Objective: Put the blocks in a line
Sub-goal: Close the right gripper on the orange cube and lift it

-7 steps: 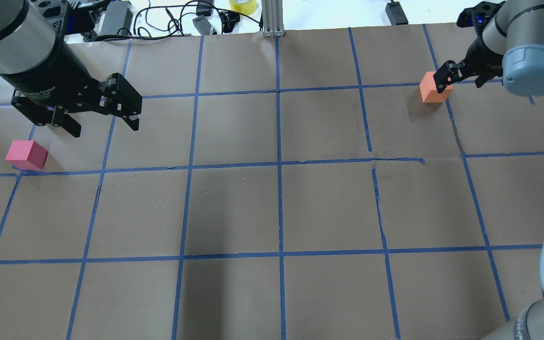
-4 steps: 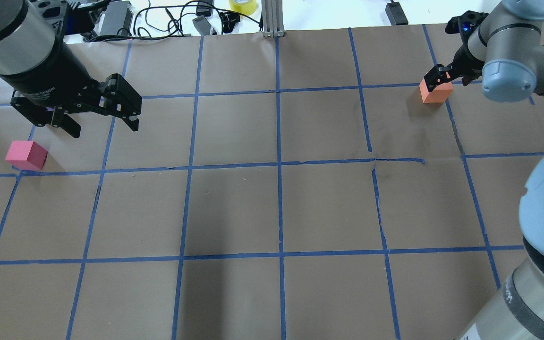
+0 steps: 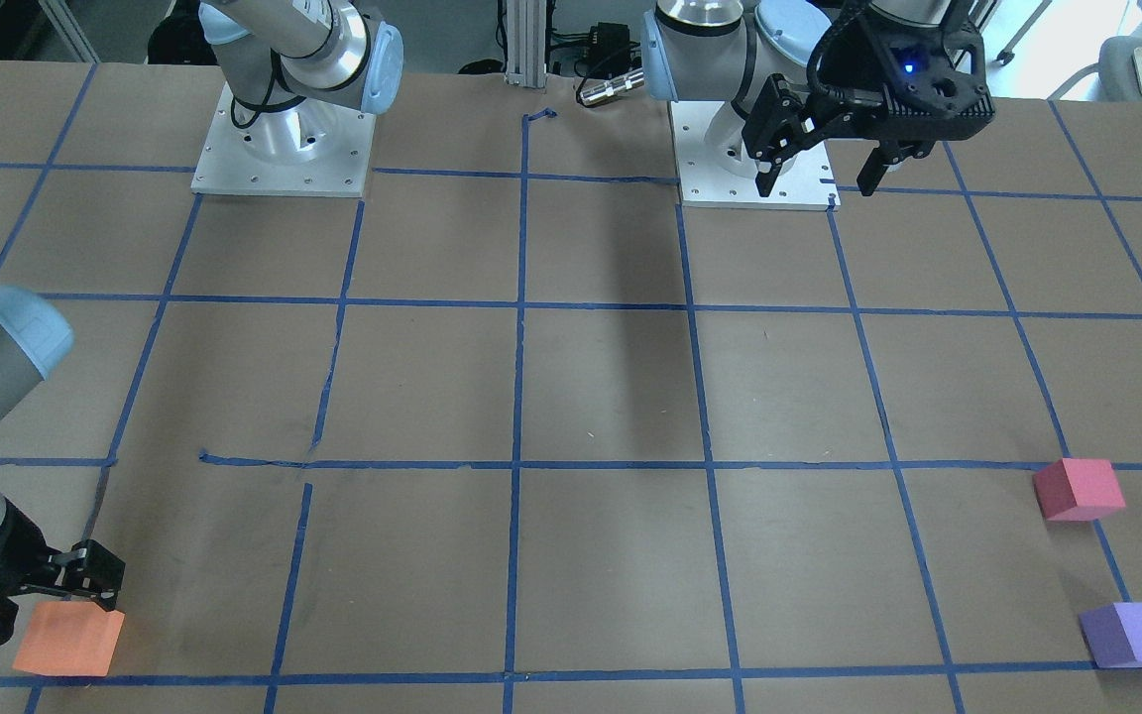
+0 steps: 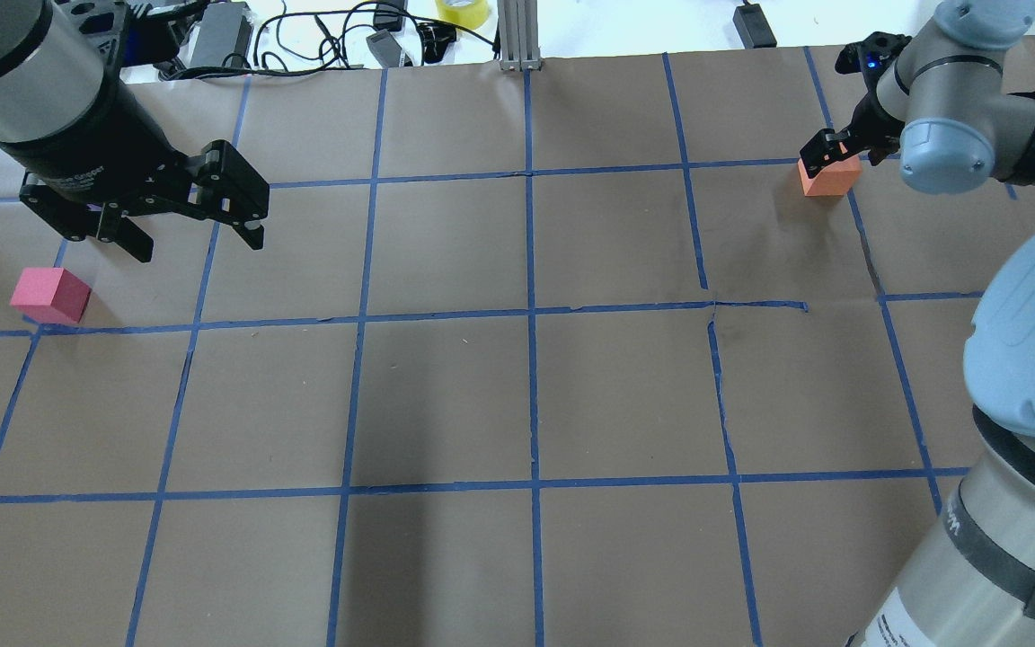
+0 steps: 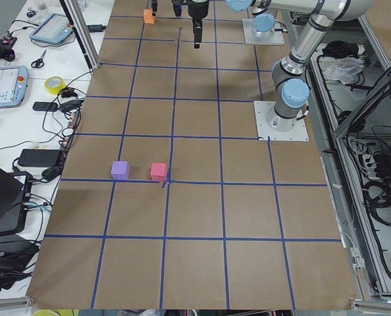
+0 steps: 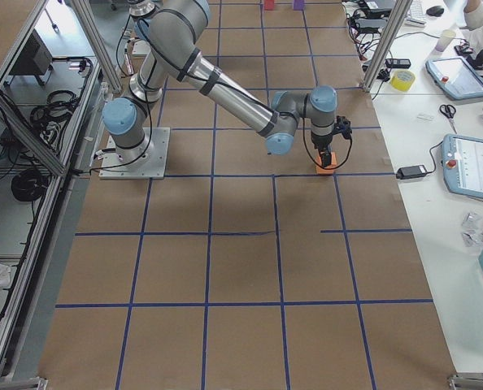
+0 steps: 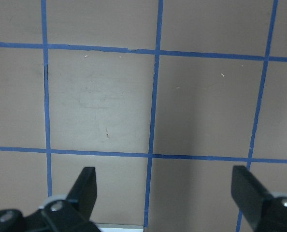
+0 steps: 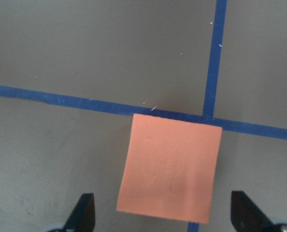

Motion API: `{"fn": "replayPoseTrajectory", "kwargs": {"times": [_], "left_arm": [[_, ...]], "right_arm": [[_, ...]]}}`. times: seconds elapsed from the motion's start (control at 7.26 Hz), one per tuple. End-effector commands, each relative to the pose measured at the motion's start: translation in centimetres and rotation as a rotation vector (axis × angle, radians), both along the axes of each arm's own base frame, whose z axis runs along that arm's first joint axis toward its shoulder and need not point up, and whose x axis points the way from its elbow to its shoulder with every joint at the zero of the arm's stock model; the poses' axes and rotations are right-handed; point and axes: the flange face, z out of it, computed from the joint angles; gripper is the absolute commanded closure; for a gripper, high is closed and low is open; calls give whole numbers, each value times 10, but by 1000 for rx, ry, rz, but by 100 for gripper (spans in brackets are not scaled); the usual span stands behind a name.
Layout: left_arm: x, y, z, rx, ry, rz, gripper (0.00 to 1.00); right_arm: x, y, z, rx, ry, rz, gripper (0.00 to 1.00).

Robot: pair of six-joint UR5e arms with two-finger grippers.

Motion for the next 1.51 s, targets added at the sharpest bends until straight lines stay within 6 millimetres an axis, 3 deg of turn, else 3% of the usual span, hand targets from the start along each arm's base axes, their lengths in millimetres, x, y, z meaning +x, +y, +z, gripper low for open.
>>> {"fn": "replayPoseTrajectory", "kwargs": {"times": [0.0, 0.14, 0.28, 0.41, 0.55, 0.69, 0.83, 0.96, 1.1, 1.24, 1.38], "left_arm": [[0, 0, 0, 0, 0, 0, 0], [0, 0, 0, 0, 2, 0, 0], [0, 0, 0, 0, 2, 0, 0], [-1, 0, 0, -2, 1, -1, 0], [-1, 0, 0, -2, 1, -1, 0], [-1, 0, 0, -2, 0, -1, 0], [-1, 0, 0, -2, 1, -1, 0], [0, 1, 1, -2, 0, 0, 0], [0, 1, 1, -2, 0, 0, 0], [0, 1, 1, -2, 0, 0, 0], [-1, 1, 1, -2, 0, -1, 0]], "right_arm": [[-5, -18, -14, -2, -5, -2, 0], [-7, -24, -25, 5, -11, -3, 0], [-7, -27, -21, -5, -16, -11, 20], [-7, -27, -18, -8, -17, -12, 77], [-6, -26, -14, -8, -14, -11, 100], [-2, -26, -8, -5, -4, -9, 100], [7, -21, 17, -1, -5, -6, 100], [36, -13, 44, 20, -22, -29, 100], [87, -6, 62, 42, -45, -76, 100], [151, 4, 77, 46, -49, -62, 100], [208, 14, 76, 51, -16, -57, 100]]}}
